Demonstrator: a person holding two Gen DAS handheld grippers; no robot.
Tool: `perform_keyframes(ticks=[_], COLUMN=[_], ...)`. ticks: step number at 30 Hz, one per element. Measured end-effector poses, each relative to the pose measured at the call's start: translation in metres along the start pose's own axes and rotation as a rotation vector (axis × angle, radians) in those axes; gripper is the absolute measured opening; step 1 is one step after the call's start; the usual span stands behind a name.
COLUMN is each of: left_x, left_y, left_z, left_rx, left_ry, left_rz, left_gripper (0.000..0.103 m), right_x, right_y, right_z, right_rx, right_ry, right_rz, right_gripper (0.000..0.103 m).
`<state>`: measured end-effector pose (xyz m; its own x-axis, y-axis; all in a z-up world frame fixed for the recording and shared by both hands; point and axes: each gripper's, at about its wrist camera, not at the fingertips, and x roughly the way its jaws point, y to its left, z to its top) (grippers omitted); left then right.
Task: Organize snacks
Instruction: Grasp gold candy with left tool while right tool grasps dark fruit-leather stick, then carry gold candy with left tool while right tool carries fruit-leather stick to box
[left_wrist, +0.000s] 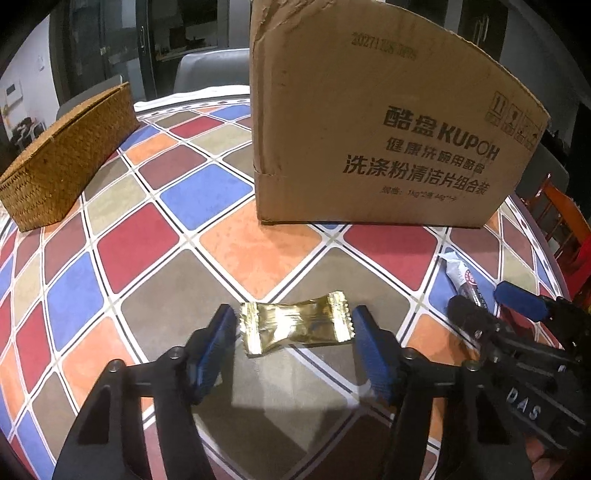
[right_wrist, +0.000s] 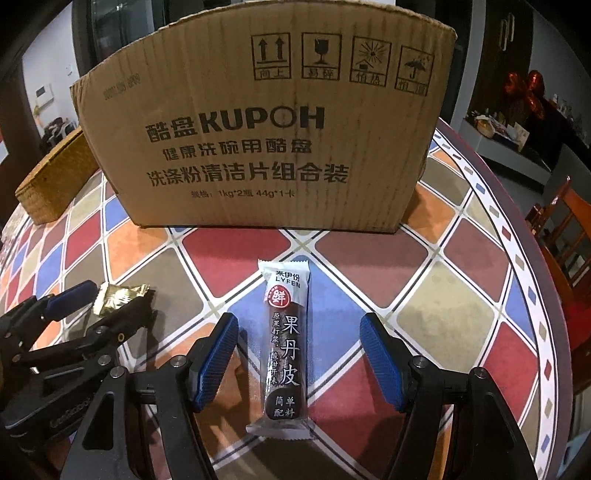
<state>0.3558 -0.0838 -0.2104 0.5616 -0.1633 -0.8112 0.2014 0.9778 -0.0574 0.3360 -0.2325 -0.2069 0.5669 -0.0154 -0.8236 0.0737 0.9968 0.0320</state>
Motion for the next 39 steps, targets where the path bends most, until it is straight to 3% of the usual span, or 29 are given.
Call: perform_keyframes(ticks=[4, 5, 7, 8, 19, 39], left_x=[-0.002, -0.002, -0.002, -0.002, -0.008, -0.031], left_y=[0.001, 0.002, 0.001, 0.002, 0.004, 0.002], left_z=[-0.001, -0.001, -0.001, -0.001, 0.001, 0.006], left_rx=[0.005, 0.007, 0.011, 0.011, 0.002, 0.011], left_ry=[-0.006, -0.006, -0.008, -0.008, -0.018, -0.057], left_rz=[-0.007, -0.017, -0.024, -0.029, -0.055, -0.058], left_gripper=[0.043, 0.042, 0.038, 0.037, 0.024, 0.015], right_x=[0.002, 0.001, 0.001, 0.001, -0.002, -0.022], right_y=[-0.004, -0.005, -0.006, -0.006, -0.002, -0.003], right_z=[0.001, 0.001, 0.001, 0.001, 0.003, 0.009], right_rx=[0.021, 0.023, 0.027, 0.028, 0.034, 0.039], right_ry=[0.006, 0.004, 0.004, 0.004, -0.006, -0.045], right_rz=[-0.002, 0.000, 0.010, 0.016, 0.026, 0.032], right_gripper=[0.046, 0.042, 0.025, 0.023, 0.020, 0.019])
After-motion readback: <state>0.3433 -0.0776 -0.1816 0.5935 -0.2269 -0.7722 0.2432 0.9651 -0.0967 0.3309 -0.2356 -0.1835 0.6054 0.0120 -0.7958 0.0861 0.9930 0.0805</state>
